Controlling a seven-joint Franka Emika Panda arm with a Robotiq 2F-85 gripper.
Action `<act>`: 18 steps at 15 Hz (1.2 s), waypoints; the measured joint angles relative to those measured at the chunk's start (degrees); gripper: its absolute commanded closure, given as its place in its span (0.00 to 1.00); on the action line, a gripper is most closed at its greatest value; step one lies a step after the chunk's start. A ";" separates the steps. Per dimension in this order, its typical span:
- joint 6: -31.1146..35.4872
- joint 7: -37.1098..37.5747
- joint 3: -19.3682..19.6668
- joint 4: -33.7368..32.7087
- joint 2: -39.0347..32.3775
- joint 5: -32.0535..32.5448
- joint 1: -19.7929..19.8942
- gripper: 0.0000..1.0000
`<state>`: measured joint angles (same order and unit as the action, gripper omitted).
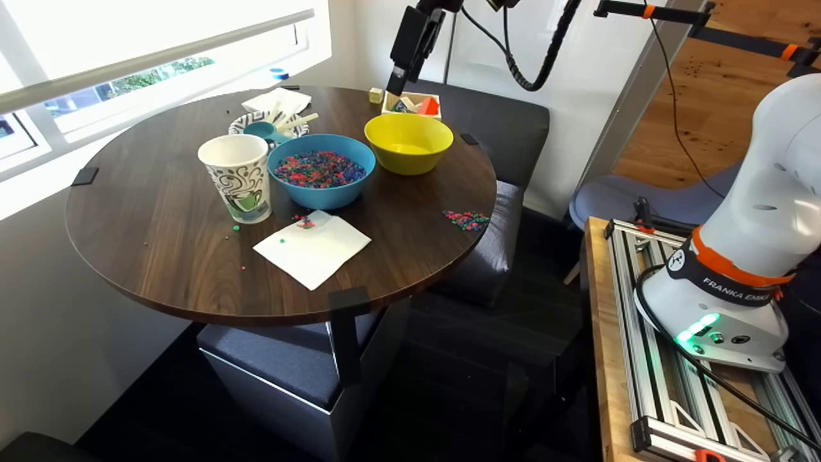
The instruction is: Pour the content in the blue bowl into the yellow bowl
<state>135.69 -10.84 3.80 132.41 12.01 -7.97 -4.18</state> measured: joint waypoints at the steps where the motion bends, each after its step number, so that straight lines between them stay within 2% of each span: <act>1: -0.12 -2.76 0.15 -1.96 -2.12 -0.01 0.08 0.00; 3: -1.28 -8.41 0.69 -6.44 -6.58 -1.29 0.43 0.00; 6: -8.40 -16.62 1.01 -14.42 -13.29 -5.54 1.87 0.00; 8: -10.54 -18.89 0.70 -18.34 -16.98 -6.82 2.94 0.00; 18: -10.46 -18.67 -0.48 -18.58 -16.89 -6.71 3.89 0.00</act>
<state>125.23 -29.51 3.32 113.83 -4.87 -14.68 -0.29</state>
